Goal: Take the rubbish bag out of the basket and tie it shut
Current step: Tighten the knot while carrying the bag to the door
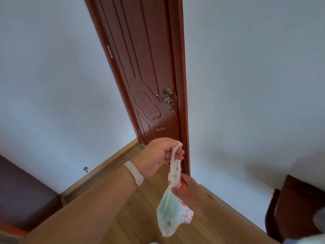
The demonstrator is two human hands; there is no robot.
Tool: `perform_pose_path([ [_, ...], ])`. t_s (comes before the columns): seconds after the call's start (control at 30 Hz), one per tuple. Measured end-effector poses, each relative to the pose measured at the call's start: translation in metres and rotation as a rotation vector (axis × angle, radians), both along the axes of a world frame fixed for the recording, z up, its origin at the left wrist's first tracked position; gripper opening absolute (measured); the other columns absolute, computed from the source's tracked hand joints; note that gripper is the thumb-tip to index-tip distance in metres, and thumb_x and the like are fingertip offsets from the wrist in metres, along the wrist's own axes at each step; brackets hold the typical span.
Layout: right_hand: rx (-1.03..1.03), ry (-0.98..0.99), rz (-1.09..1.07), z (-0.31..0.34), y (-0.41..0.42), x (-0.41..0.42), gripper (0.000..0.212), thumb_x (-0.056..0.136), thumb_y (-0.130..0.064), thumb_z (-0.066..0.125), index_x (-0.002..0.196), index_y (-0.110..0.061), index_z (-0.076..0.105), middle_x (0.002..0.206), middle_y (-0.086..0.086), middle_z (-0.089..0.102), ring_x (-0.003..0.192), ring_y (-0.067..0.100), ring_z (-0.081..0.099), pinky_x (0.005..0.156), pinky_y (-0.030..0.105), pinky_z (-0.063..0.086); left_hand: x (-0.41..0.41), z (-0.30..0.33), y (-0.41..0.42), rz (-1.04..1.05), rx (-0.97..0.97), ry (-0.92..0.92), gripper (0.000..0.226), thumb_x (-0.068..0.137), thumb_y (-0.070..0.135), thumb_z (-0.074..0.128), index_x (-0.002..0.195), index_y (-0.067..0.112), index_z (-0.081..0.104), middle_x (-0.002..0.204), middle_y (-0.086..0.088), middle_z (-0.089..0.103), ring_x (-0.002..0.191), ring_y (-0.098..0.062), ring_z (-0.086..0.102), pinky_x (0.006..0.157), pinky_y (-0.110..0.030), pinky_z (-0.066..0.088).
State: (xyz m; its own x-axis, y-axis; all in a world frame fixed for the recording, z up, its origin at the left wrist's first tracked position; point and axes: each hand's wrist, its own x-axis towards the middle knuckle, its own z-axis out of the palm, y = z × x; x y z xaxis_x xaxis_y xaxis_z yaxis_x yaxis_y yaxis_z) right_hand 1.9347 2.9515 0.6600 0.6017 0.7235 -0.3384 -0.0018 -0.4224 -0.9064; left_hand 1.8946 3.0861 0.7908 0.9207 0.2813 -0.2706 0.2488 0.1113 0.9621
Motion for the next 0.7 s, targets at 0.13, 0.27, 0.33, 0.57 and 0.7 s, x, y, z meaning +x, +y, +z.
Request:
perform_pose_path([
  [0.13, -0.081, 0.019, -0.151, -0.024, 0.031, 0.030, 0.044, 0.089, -0.031, 0.066, 0.129, -0.025, 0.050, 0.118, -0.011, 0.062, 0.097, 0.009, 0.063, 0.059, 0.013, 0.052, 0.047, -0.030, 0.042, -0.112, -0.095, 0.026, 0.029, 0.086, 0.019, 0.058, 0.103, -0.003, 0.067, 0.088, -0.015, 0.072, 0.084, -0.028, 0.070, 0.088, -0.042, 0.054],
  [0.27, -0.170, -0.019, -0.272, -0.034, 0.069, 0.044, 0.042, 0.089, -0.029, 0.066, 0.128, -0.023, 0.052, 0.111, -0.013, 0.061, 0.102, 0.007, 0.058, 0.072, 0.013, 0.048, 0.075, -0.051, 0.081, -0.223, -0.223, 0.075, 0.023, 0.093, 0.012, 0.053, 0.105, -0.003, 0.065, 0.089, -0.017, 0.072, 0.089, -0.030, 0.070, 0.095, -0.048, 0.050],
  [0.33, -0.198, -0.037, -0.325, -0.035, 0.090, 0.054, 0.042, 0.090, -0.028, 0.064, 0.130, -0.021, 0.052, 0.115, -0.010, 0.062, 0.101, 0.009, 0.058, 0.077, 0.016, 0.050, 0.088, -0.059, 0.102, -0.259, -0.248, 0.085, 0.022, 0.093, 0.011, 0.052, 0.106, -0.003, 0.063, 0.091, -0.018, 0.071, 0.090, -0.031, 0.069, 0.099, -0.051, 0.047],
  [0.57, -0.245, 0.033, -0.443, -0.044, 0.150, 0.100, 0.050, 0.093, -0.032, 0.061, 0.140, -0.027, 0.044, 0.143, -0.003, 0.052, 0.115, 0.015, 0.058, 0.052, 0.006, 0.038, 0.135, -0.075, 0.149, -0.275, -0.287, 0.147, 0.020, 0.094, 0.014, 0.051, 0.099, 0.002, 0.067, 0.095, -0.017, 0.072, 0.095, -0.031, 0.069, 0.104, -0.056, 0.042],
  [0.7, -0.215, 0.096, -0.450, -0.074, 0.173, 0.129, 0.050, 0.090, -0.032, 0.065, 0.136, -0.030, 0.047, 0.140, -0.007, 0.056, 0.101, 0.010, 0.062, 0.063, 0.014, 0.052, 0.165, -0.100, 0.163, -0.242, -0.316, 0.211, 0.023, 0.093, 0.017, 0.052, 0.099, 0.003, 0.069, 0.097, -0.016, 0.072, 0.094, -0.028, 0.069, 0.097, -0.053, 0.047],
])
